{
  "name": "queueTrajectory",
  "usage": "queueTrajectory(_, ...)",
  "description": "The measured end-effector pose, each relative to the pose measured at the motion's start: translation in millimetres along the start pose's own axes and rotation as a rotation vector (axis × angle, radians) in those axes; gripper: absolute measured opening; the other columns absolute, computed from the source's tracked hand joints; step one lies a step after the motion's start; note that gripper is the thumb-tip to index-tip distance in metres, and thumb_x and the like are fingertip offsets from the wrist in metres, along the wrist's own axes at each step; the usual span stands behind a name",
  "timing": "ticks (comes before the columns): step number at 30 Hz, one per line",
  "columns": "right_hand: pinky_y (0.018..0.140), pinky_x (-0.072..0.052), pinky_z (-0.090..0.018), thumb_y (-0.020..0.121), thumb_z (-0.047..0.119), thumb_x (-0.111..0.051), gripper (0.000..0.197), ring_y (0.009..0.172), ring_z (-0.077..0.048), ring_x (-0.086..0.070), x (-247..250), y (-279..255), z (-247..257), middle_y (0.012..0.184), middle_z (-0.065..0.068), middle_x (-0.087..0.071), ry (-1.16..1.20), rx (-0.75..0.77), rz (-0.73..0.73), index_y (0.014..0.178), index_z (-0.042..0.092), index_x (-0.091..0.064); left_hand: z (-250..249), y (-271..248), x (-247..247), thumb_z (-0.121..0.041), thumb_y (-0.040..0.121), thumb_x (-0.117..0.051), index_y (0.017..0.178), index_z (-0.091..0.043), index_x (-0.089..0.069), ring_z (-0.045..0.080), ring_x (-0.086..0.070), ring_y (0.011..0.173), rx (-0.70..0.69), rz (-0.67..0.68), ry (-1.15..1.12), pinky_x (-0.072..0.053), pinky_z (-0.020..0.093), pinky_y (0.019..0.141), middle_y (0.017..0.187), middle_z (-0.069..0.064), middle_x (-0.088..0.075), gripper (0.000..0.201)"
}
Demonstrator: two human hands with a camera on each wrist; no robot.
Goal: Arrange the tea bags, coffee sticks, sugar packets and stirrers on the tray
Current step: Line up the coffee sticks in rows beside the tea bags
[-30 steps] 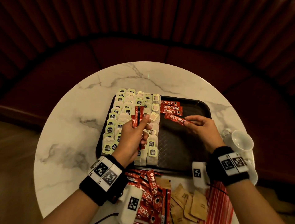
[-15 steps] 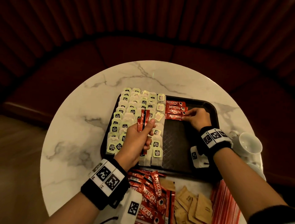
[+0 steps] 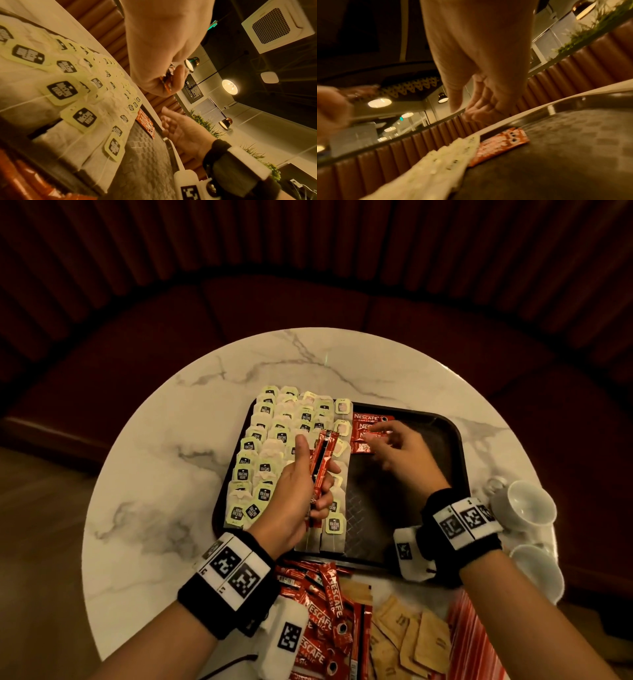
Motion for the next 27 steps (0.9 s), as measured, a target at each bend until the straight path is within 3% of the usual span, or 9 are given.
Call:
queueTrajectory(4,0.052,-0.040,-0.018,0.096,0.040,-0.056,0.025,0.060,-0.006,-0.050,-29.2,-39.5,36.6,0.069,0.012,-0.060,0.337,0.058,0.190,0.113,0.025,-0.065,1.2,-1.1,-10.4,-0.060,0.097,-0.028,0.088,-0.010,-0.059,0.006,-0.031,0.040,0.005,0.061,0.080,-0.023,0.018,0.037,0.058,-0.003,-0.044,0.059)
queueTrajectory(8,0.053,-0.038,-0.020,0.094,0.025,-0.064,0.018,0.063,-0.007,-0.052,-29.8,-53.4,54.5,0.071,0.003,-0.062,0.363,0.164,0.248,0.100,0.010,-0.071,-2.3,-4.1,-15.6,-0.057,0.096,-0.034,0.087,-0.015,-0.055,0.005,-0.033,0.045,-0.044,0.079,0.204,-0.023,0.018,0.041,0.063,-0.003,-0.046,0.048)
queueTrajectory(13,0.063,-0.048,-0.026,0.093,0.009,-0.060,0.012,0.069,-0.017,-0.054,-8.5,-54.1,45.7,0.074,0.003,-0.065,0.430,0.153,0.205,0.087,0.011,-0.070,-10.1,-5.5,-5.5,-0.040,0.084,-0.061,0.109,-0.009,-0.067,0.002,-0.038,0.052,-0.095,0.070,0.131,-0.028,0.014,0.042,0.078,-0.002,-0.055,0.040)
queueTrajectory(16,0.071,-0.055,-0.025,0.088,0.004,-0.064,0.011,0.081,-0.021,-0.065,4.0,-56.8,34.8,0.093,0.000,-0.072,0.438,0.150,0.200,0.094,0.012,-0.070,-16.8,-5.9,5.3,-0.017,0.087,-0.066,0.114,-0.011,-0.066,0.001,-0.037,0.050,-0.132,0.058,0.134,-0.029,0.014,0.041,0.067,-0.013,-0.060,0.027)
queueTrajectory(18,0.074,-0.058,-0.026,0.082,0.007,-0.069,0.022,0.094,-0.019,-0.070,9.0,-59.2,28.0,0.106,-0.003,-0.073,0.472,0.133,0.194,0.103,0.011,-0.068,-19.7,-5.2,8.9,-0.012,0.088,-0.067,0.113,-0.012,-0.066,0.002,-0.035,0.046,-0.157,0.040,0.192,-0.030,0.014,0.041,0.064,-0.013,-0.063,0.025)
queueTrajectory(20,0.075,-0.058,-0.026,0.079,0.010,-0.071,0.030,0.099,-0.021,-0.071,12.5,-60.5,22.5,0.109,-0.007,-0.073,0.486,0.111,0.180,0.108,0.012,-0.068,-20.5,-3.4,10.5,-0.010,0.086,-0.069,0.111,-0.010,-0.067,0.004,-0.034,0.045,-0.175,0.009,0.211,-0.030,0.015,0.040,0.069,-0.011,-0.066,0.024)
queueTrajectory(23,0.076,-0.057,-0.023,0.083,0.011,-0.067,0.024,0.087,-0.019,-0.071,18.6,-59.6,11.8,0.100,-0.009,-0.075,0.490,0.073,0.127,0.107,0.010,-0.071,-18.9,-0.7,11.9,-0.010,0.087,-0.068,0.108,-0.007,-0.066,0.002,-0.037,0.044,-0.182,-0.043,0.206,-0.030,0.014,0.040,0.067,-0.011,-0.064,0.021)
queueTrajectory(27,0.070,-0.057,-0.018,0.092,0.002,-0.060,0.017,0.079,-0.014,-0.071,37.7,-40.1,-20.7,0.097,-0.011,-0.073,0.492,-0.042,-0.036,0.100,0.011,-0.072,-9.6,2.7,15.5,-0.028,0.096,-0.056,0.106,-0.011,-0.067,0.002,-0.048,0.058,-0.092,-0.062,0.152,-0.034,0.014,0.044,0.082,-0.001,-0.057,0.022)
Point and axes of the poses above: each hand's wrist, its own y-axis towards the middle knuckle, its own x-axis out of the back of the hand, z = x × y, the point moved 8 cm from there along y, towards the middle knuckle
